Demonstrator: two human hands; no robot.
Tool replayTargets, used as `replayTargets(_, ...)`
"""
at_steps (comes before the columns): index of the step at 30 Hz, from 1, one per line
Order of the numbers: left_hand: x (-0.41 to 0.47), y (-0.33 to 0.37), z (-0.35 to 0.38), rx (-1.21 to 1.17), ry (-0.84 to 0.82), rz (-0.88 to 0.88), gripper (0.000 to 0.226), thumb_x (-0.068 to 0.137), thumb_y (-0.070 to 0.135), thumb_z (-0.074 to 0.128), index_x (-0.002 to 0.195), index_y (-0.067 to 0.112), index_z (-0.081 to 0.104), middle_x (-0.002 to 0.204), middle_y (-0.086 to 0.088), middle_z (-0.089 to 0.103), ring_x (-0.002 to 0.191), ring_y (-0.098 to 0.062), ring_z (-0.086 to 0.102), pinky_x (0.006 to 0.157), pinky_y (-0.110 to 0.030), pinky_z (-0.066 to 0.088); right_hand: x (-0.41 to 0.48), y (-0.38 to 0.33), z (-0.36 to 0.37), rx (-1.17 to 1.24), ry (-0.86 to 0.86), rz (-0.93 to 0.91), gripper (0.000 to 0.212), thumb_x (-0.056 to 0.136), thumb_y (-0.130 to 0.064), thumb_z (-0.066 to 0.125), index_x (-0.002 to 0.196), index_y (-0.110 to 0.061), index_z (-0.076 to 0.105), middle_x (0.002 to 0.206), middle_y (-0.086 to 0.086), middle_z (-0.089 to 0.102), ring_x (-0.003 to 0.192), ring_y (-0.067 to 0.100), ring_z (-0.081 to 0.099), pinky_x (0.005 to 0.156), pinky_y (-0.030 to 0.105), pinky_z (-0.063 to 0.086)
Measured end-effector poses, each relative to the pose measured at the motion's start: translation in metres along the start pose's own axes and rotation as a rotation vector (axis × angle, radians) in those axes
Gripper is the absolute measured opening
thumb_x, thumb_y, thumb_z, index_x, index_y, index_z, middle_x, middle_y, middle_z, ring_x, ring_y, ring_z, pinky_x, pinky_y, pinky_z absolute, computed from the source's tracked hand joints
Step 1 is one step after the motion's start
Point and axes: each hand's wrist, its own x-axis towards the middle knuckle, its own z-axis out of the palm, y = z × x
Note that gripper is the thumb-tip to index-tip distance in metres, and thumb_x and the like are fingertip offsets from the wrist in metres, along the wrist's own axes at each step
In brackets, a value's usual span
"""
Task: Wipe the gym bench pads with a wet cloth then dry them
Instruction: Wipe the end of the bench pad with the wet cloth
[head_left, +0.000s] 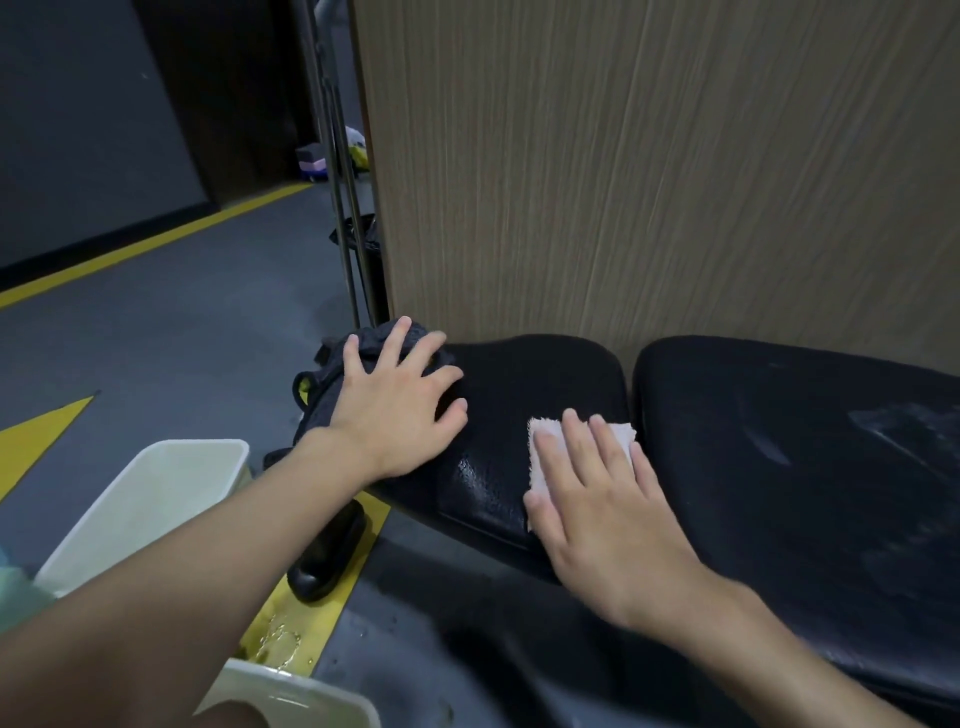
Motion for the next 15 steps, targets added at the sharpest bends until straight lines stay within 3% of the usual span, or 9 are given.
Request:
replayTargets(2,0.0,-0.006,-0.005,0.0,0.003,-0.016,0.053,0.091,0.063,0.029,0.136,0.045,0.051,0.166,-0.003,-0.006,0.151,-0.028,-0.011,0.112,-0.071,0.007,0.01,0.004,-0.003,0.013,-0.014,0.006,0.085,0.076,-0.056,-0.017,0.156,-0.029,-0.007,0.165,0.0,-0.012,0.151,0.022,-0.015,0.122,0.046,-0.004)
replayTargets(4,-0.002,-0.012,-0.009,0.038,-0.056,-0.053,0.057,0.088,0.071,0.023,0.138,0.053,0.043,0.165,-0.003,-0.016,0.15,-0.036,-0.015,0.107,-0.077,0.004,0.038,0.012,-0.006,0.045,-0.016,0.037,0.076,0.086,-0.056,-0.008,0.157,-0.029,-0.003,0.166,0.0,-0.009,0.151,0.022,-0.012,0.122,0.047,-0.002)
replayTargets(7,-0.005,-0.017,-0.004,-0.001,-0.144,-0.09,0.058,0.088,0.076,0.018,0.143,0.059,0.025,0.165,-0.001,-0.016,0.148,-0.04,-0.014,0.104,-0.079,0.017,0.096,0.029,-0.01,0.108,-0.043,0.123,0.059,0.102,-0.048,0.015,0.157,-0.029,0.006,0.166,0.0,-0.003,0.152,0.023,-0.006,0.121,0.049,0.0)
replayTargets(10,-0.006,-0.018,0.003,-0.034,-0.107,-0.095,0.055,0.089,0.072,0.02,0.142,0.059,0.024,0.165,0.0,-0.015,0.149,-0.037,-0.012,0.102,-0.074,0.028,0.149,0.045,-0.011,0.144,-0.096,0.187,0.057,0.102,-0.047,0.018,0.156,-0.03,0.012,0.166,0.0,0.001,0.152,0.024,-0.004,0.121,0.05,0.001)
replayTargets(15,-0.003,-0.018,0.004,-0.124,-0.094,-0.126,0.052,0.089,0.069,0.026,0.14,0.059,0.028,0.165,0.003,-0.014,0.15,-0.033,-0.013,0.104,-0.072,0.025,0.193,0.044,-0.019,0.129,-0.149,0.306,0.06,0.099,-0.046,0.013,0.155,-0.024,0.02,0.165,-0.001,0.011,0.152,0.025,0.001,0.12,0.052,0.008)
